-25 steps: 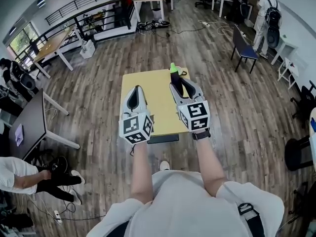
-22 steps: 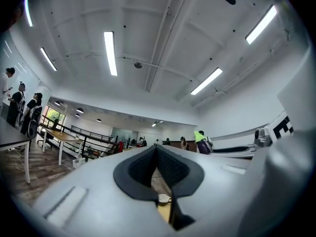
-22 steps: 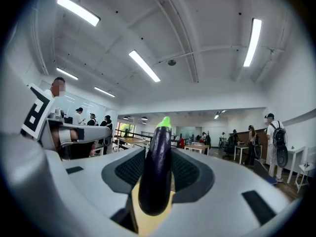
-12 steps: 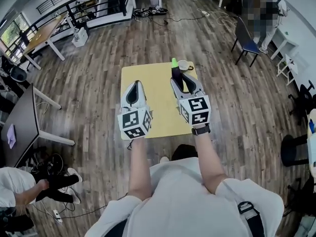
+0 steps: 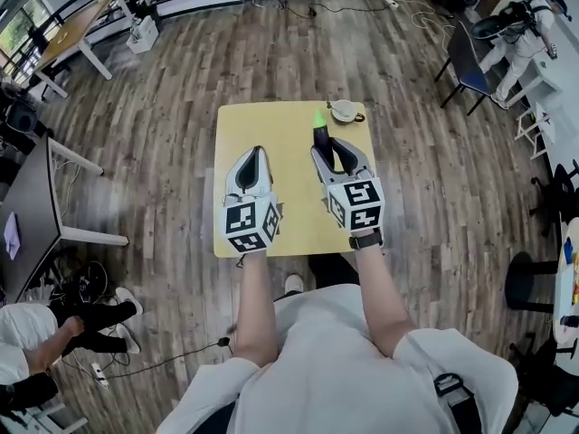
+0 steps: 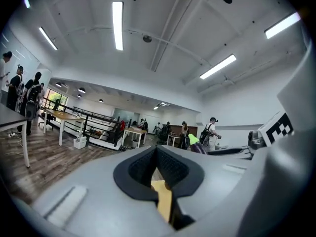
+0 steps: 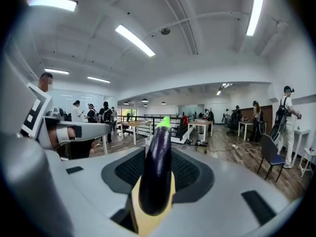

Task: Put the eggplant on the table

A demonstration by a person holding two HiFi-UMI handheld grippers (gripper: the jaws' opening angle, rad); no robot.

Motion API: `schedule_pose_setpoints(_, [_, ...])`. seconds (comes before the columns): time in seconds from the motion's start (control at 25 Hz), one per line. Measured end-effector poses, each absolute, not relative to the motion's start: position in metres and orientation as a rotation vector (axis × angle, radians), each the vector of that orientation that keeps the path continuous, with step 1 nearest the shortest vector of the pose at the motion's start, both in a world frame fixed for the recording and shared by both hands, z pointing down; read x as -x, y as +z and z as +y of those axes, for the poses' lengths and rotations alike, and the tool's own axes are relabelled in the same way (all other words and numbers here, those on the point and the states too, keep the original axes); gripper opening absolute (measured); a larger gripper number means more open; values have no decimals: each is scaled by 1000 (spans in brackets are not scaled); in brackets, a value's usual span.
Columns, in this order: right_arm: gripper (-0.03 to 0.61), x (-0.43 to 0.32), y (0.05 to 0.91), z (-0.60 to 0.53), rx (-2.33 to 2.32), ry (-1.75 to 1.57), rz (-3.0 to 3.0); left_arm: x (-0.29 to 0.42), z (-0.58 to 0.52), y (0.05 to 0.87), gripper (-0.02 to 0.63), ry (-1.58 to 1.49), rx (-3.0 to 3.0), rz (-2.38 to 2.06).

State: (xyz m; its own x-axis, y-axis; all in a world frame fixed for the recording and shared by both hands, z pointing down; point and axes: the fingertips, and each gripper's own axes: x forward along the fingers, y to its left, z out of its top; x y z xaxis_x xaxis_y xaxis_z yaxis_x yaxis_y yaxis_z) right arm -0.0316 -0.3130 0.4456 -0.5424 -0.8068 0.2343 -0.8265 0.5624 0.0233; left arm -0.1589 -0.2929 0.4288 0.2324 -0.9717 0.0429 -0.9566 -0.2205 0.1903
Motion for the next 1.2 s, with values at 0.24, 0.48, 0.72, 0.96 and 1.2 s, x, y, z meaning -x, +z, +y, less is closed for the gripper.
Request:
schedule_pose_setpoints(0.24, [166,40,473,-348,-1310,203,-2563,166,-331,462,9,-56,-2253,-1845])
schedule_pose_setpoints(0.48, [166,40,511,-375,-1261,282,-2515,166,-356,497,9,11,-2189,-1834])
schedule_pose_setpoints(0.72, [166,43,555,-399,-1220,382,-2470,171,-375,534,9,74,-2122,-1816])
schedule_pose_setpoints(0.96, [167,40,601,-412,-1189,494,-2415,169,-388,565,9,129,-2075,-1789])
schedule_pose_setpoints(1.2, [167,40,646,-421,-1147,604,-2359,162,-402,589,9,158,-2037,-1744])
